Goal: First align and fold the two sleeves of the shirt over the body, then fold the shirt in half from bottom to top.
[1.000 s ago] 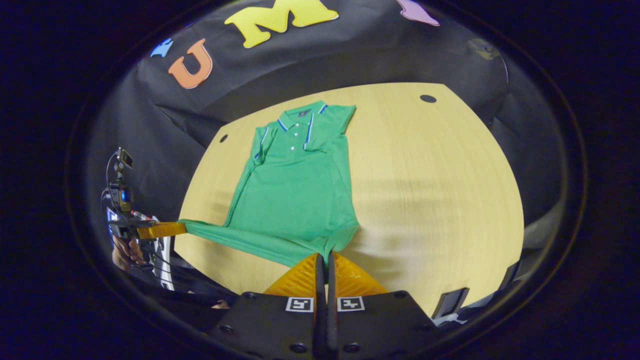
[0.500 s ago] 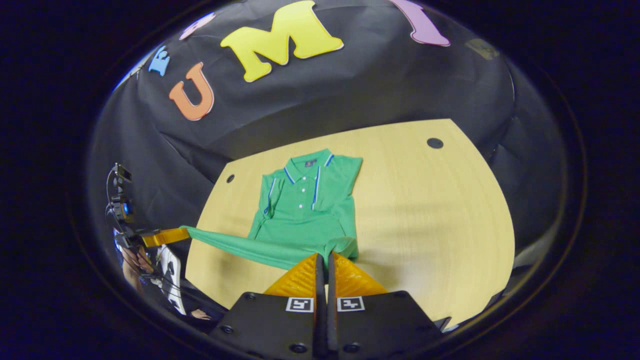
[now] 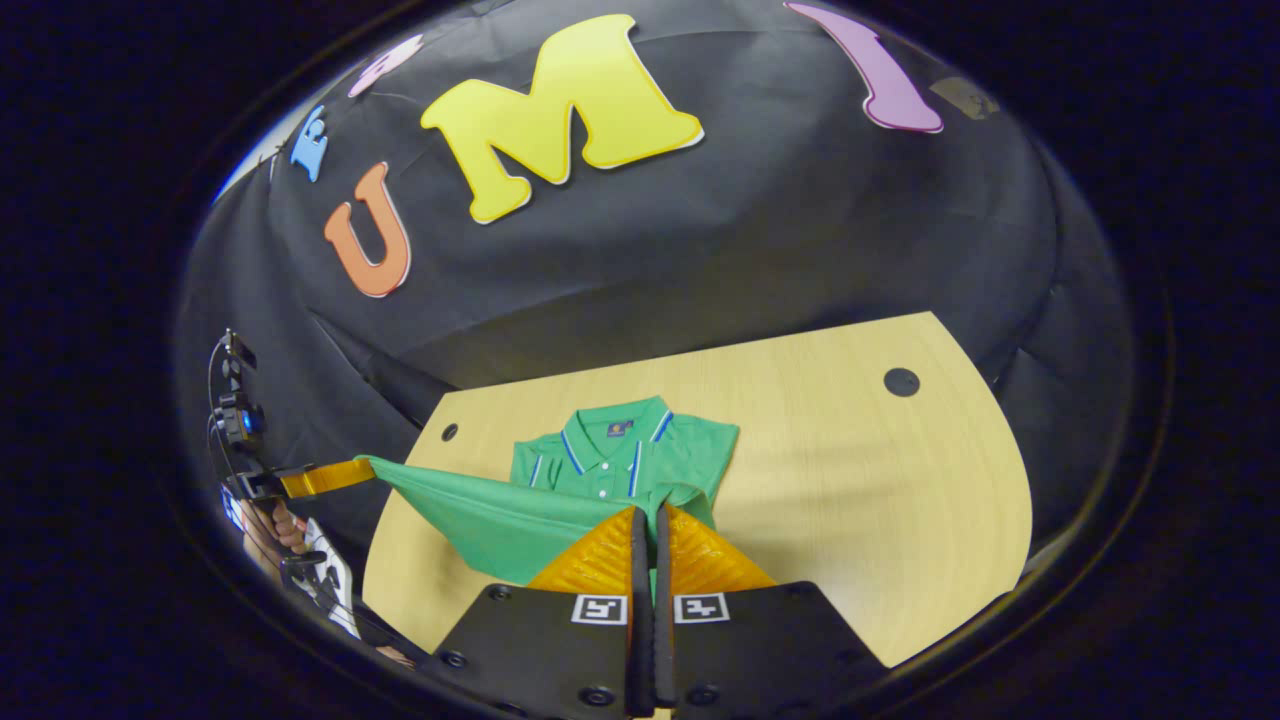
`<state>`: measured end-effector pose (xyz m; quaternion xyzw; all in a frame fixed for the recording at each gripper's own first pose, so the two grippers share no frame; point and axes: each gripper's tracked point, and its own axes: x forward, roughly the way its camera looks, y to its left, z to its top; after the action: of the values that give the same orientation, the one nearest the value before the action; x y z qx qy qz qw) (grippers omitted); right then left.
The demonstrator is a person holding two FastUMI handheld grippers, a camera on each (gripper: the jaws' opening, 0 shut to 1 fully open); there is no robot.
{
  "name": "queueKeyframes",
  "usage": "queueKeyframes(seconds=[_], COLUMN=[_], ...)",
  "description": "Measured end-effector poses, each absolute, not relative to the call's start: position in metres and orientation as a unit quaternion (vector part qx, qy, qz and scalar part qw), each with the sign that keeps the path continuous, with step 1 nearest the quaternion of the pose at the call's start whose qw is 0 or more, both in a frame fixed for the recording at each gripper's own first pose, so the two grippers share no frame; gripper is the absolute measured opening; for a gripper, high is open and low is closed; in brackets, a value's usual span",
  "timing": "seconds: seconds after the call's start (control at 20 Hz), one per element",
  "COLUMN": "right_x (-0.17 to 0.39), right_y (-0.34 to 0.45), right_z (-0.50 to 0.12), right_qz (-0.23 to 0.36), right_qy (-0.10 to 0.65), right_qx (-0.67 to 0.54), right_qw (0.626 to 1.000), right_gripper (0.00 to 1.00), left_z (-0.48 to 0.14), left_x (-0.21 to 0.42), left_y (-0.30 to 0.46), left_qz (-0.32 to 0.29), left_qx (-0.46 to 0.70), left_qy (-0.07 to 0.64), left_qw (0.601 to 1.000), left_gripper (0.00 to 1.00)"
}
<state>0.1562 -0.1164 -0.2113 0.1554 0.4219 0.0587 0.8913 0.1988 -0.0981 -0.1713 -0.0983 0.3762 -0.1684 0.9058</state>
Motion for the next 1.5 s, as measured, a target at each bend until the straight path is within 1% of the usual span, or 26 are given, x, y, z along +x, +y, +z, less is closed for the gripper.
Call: queueKeyframes(seconds=[0.2,0.4,0.5,0.7,0.75,0.8,0.85,1.2,1.35,1.4,1.5], right_x=[0.207,0.253,0.268,0.296,0.301,0.305,0.307,0.315,0.317,0.318,0.316], right_y=[-0.123,-0.123,-0.124,-0.120,-0.118,-0.118,-0.117,-0.126,-0.126,-0.126,-0.127], right_z=[-0.240,-0.284,-0.316,-0.347,-0.354,-0.362,-0.371,-0.412,-0.419,-0.421,-0.423], right_qz=[0.058,0.057,0.061,0.070,0.071,0.070,0.070,0.054,0.048,0.047,0.041], right_qy=[0.401,0.391,0.393,0.378,0.375,0.375,0.378,0.395,0.395,0.397,0.400], right_qx=[0.139,0.119,0.108,0.066,0.059,0.054,0.051,0.061,0.053,0.049,0.037], right_qw=[0.904,0.911,0.911,0.921,0.923,0.923,0.922,0.915,0.916,0.916,0.915], right_gripper=[0.02,0.02,0.02,0.02,0.02,0.00,0.02,0.02,0.00,0.02,0.03], left_z=[-0.199,-0.232,-0.251,-0.287,-0.301,-0.312,-0.322,-0.371,-0.385,-0.389,-0.388], left_x=[0.245,0.291,0.307,0.332,0.335,0.338,0.341,0.354,0.350,0.349,0.351], left_y=[-0.106,-0.112,-0.112,-0.108,-0.106,-0.104,-0.103,-0.104,-0.107,-0.108,-0.111], left_qz=[-0.162,-0.144,-0.134,-0.109,-0.102,-0.098,-0.094,-0.078,-0.070,-0.068,-0.069], left_qx=[-0.092,-0.088,-0.083,-0.087,-0.086,-0.086,-0.088,-0.102,-0.100,-0.097,-0.098], left_qy=[0.357,0.336,0.332,0.329,0.335,0.341,0.345,0.363,0.377,0.381,0.377], left_qw=[0.915,0.927,0.930,0.934,0.933,0.931,0.930,0.923,0.918,0.917,0.918], left_gripper=[0.04,0.04,0.03,0.03,0.03,0.03,0.03,0.04,0.05,0.05,0.08])
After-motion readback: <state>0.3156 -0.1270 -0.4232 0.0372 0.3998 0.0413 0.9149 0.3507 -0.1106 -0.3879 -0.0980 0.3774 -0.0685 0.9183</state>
